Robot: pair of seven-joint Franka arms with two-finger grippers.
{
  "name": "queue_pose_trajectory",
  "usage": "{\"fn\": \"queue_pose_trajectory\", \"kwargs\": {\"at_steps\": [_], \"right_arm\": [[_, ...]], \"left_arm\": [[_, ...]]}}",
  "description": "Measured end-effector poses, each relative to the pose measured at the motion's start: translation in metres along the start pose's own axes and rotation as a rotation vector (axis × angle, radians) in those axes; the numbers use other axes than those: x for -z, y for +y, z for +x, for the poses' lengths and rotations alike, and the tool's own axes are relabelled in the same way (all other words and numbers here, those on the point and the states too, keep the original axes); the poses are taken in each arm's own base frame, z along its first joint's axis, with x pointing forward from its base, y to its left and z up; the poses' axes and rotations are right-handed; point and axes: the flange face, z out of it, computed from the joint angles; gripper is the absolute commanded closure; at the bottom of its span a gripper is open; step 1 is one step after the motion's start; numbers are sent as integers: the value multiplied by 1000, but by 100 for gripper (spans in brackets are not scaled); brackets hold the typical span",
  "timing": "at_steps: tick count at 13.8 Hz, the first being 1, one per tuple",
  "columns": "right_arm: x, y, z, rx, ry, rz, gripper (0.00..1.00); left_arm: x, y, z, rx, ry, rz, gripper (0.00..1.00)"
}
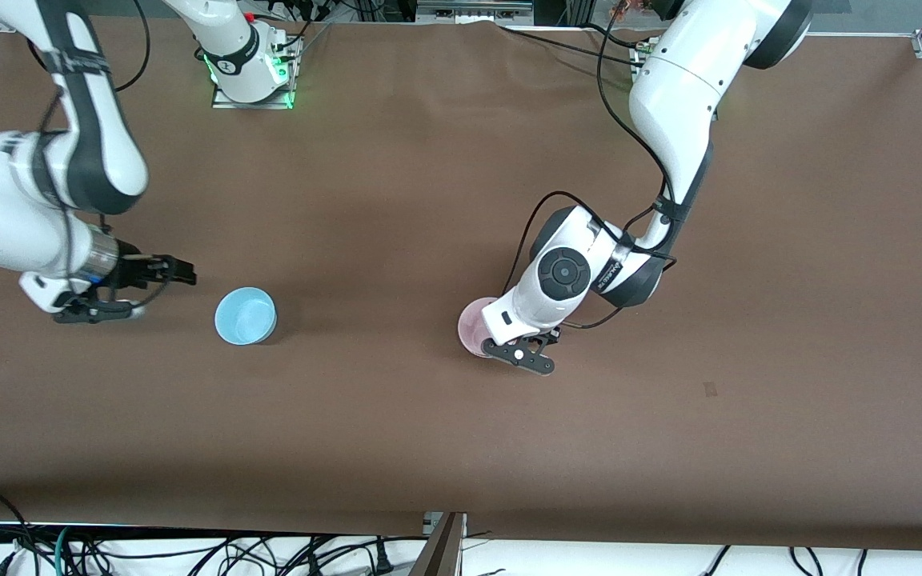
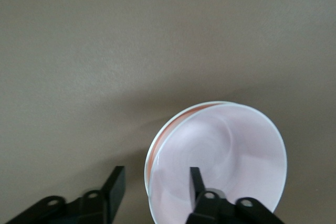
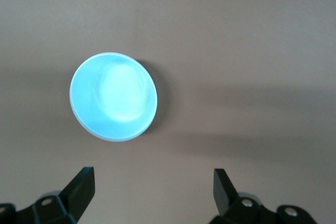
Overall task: Stack pink and blue bowls on white bowl
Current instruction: 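Release the pink bowl with the left gripper while the right gripper grasps the blue bowl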
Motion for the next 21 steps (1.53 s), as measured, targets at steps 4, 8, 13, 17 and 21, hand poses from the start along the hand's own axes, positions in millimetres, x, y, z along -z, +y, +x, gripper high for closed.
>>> {"fn": "queue_pose_trajectory", "kwargs": {"at_steps": [4, 8, 13, 17, 21], "right_arm": [[-50, -5, 9, 14, 71, -18, 0], [-93, -7, 18, 17, 108, -28, 9], [-112, -7, 20, -7, 110, -29, 85], [-109, -6, 22, -62, 114, -24, 100], [-97, -7, 26, -154, 76, -9, 100]], "left_arm": [[73, 1, 1, -5, -24, 23, 0], [172, -49, -8, 52, -65, 104, 0], [290, -177, -40, 248, -105, 126, 0], [367, -206, -85, 310, -143, 133, 0], [368, -207, -92, 280, -155, 130, 0]]}}
